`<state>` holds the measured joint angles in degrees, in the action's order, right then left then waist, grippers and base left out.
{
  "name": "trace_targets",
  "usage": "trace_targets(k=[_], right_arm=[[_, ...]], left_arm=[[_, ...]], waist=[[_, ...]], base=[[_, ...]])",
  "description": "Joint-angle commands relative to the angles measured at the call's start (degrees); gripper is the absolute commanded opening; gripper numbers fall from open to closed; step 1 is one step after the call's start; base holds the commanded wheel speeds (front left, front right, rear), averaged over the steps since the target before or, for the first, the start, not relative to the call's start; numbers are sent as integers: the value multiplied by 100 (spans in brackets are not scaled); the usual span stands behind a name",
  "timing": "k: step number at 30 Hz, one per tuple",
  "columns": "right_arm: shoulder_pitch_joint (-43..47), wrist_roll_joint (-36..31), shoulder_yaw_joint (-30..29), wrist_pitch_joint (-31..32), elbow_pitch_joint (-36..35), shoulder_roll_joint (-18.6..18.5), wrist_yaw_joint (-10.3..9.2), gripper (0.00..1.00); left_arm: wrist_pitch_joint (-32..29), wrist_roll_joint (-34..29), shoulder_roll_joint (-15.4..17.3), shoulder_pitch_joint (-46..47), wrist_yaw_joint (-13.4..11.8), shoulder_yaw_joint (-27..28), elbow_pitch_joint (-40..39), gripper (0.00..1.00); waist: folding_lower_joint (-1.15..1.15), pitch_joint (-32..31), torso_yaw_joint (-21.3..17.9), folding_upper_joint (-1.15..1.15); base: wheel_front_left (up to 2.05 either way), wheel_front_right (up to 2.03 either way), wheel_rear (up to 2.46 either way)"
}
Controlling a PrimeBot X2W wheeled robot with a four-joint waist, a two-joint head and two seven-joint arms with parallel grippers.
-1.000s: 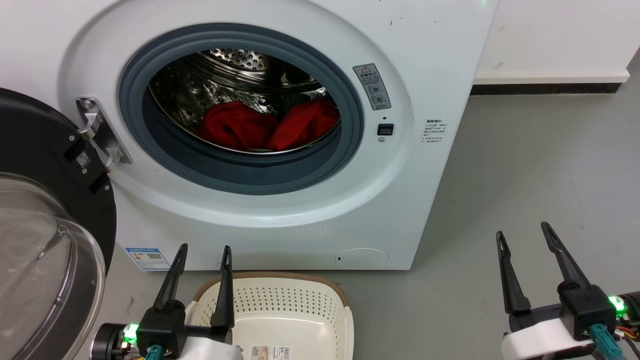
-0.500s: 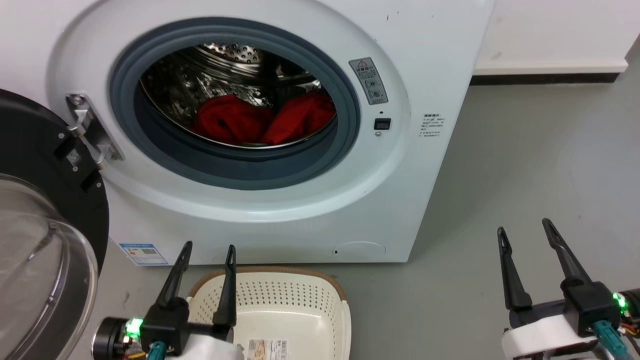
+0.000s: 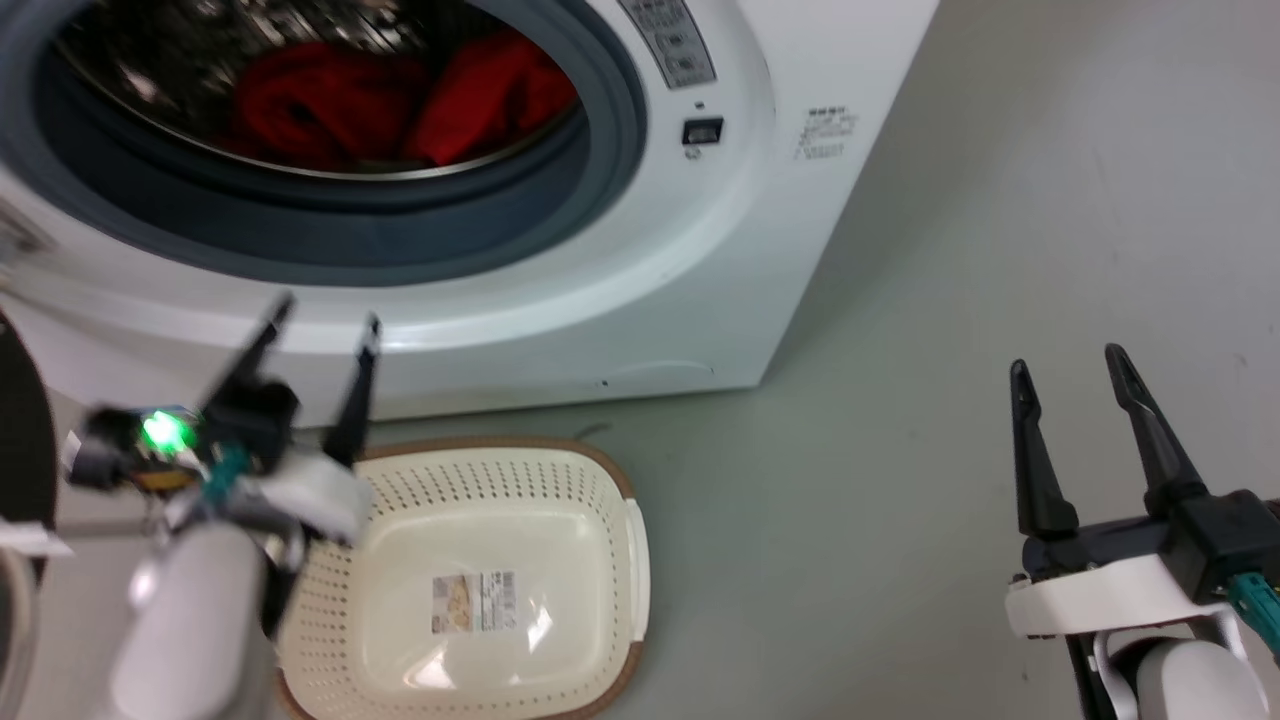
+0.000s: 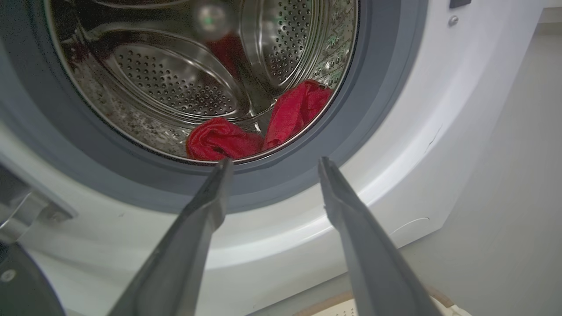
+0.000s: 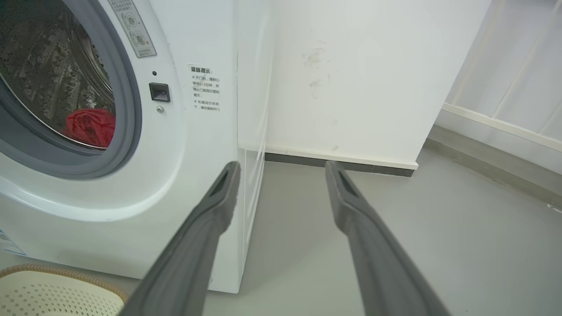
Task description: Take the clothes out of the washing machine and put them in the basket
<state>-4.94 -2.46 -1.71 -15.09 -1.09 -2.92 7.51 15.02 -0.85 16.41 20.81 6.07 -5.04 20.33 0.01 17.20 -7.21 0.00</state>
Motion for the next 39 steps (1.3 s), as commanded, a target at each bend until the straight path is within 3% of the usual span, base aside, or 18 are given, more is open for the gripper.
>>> trace_targets(k=[1, 8, 20, 28, 39], right_arm=[[-128, 25, 27, -12, -14, 6, -4, 100], [-587, 403, 237, -12, -149, 7, -4, 100], [-978, 987, 381, -12, -263, 11, -4, 100], [-998, 1093, 665, -12, -484, 8, -5, 100], [-943, 1325, 899, -12, -652, 8, -5, 100]], left_arm=[[-4, -22, 72, 254, 16, 11, 94, 100], [-979, 54, 1049, 2553, 130, -346, 1191, 100], [-3613, 664, 2405, 5830, 131, -2179, 1926, 100], [-4889, 1132, 2839, 7086, 132, -2686, 2440, 100], [-6094, 1461, 3287, 7688, 133, -2956, 2324, 100]], waist=[[-1, 504, -319, 0], [-1, 1473, -774, 0], [-1, 2605, -1356, 0], [-1, 3102, -1627, 0], [-1, 3452, -1920, 0]], base=[[0, 0, 0], [0, 0, 0], [0, 0, 0], [0, 0, 0], [0, 0, 0]])
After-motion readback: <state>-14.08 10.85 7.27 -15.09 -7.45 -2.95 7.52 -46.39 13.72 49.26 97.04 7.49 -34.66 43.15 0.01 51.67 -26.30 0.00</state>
